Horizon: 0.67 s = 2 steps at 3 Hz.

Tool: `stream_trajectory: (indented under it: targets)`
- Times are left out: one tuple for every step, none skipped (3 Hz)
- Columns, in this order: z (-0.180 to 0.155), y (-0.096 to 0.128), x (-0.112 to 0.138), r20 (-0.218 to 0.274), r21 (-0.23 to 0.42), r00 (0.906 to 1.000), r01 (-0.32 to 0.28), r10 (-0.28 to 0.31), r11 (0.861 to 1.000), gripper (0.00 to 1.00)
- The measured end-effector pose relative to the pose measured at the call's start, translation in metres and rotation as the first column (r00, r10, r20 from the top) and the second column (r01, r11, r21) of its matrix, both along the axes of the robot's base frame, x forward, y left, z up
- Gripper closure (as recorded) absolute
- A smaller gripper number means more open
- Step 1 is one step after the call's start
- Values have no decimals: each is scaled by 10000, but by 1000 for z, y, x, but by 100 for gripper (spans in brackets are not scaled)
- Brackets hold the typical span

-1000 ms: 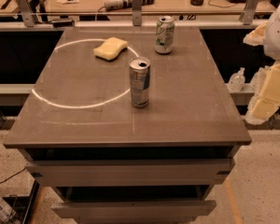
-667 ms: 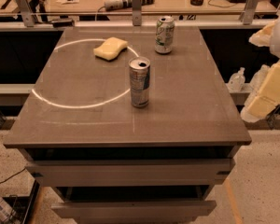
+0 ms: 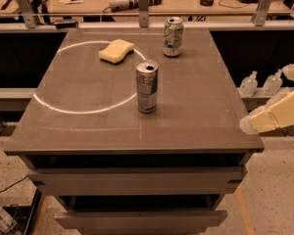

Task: Move redbull can near 7up can

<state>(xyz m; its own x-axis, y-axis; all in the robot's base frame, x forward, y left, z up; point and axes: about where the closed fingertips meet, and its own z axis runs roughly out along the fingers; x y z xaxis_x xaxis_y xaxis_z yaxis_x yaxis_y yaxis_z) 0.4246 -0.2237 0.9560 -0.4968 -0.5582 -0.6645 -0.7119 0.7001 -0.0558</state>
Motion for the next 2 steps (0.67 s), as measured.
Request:
stream_trajectory:
  targets:
    - [-12, 22, -1, 665, 1515, 9961, 472, -578, 9873, 0]
    - [-16, 46, -1, 1396, 2542, 9882, 262, -635, 9668, 0]
